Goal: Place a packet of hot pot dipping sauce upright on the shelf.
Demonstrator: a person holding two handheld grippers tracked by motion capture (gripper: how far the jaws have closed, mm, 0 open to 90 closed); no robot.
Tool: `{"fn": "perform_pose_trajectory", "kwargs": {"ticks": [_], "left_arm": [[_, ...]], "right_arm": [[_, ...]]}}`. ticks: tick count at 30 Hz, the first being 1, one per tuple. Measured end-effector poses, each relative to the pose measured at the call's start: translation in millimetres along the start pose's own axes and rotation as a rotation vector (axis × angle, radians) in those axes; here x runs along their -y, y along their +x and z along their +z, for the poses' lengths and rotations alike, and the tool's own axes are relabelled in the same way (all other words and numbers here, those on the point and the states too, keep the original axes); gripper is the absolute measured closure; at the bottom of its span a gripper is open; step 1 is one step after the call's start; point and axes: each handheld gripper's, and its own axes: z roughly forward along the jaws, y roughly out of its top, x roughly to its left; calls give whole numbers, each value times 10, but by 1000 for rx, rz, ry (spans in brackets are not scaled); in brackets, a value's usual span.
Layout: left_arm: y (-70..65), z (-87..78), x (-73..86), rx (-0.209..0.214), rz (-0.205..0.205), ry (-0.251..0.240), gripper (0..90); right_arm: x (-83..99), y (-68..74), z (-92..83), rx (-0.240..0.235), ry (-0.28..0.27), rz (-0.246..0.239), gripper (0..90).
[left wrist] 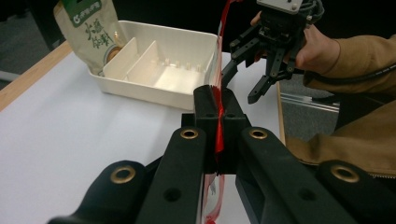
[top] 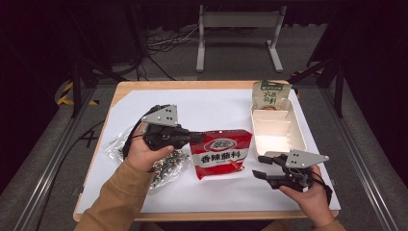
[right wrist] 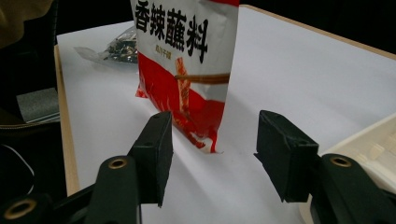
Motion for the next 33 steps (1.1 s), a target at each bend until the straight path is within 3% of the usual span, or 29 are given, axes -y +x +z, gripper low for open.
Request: {"fn": "perform_pose_trajectory", "kwargs": {"ticks": [6,21,26,33], "left_arm": [[-68,31,-18,19,40,14,900],[-139,28,-35,44,62,2,899],[-180,23,-53,46,66,-4,900],[-208,24,-70,54,70,-15,900]], "right_arm": [[-53,53,-17,-14,-13,-10,438],[-250,110,188,-62,-6,-51,376],[-261,116,260,-88,6,-43,376],[-299,129,484,-165,44,-35,419]]}}
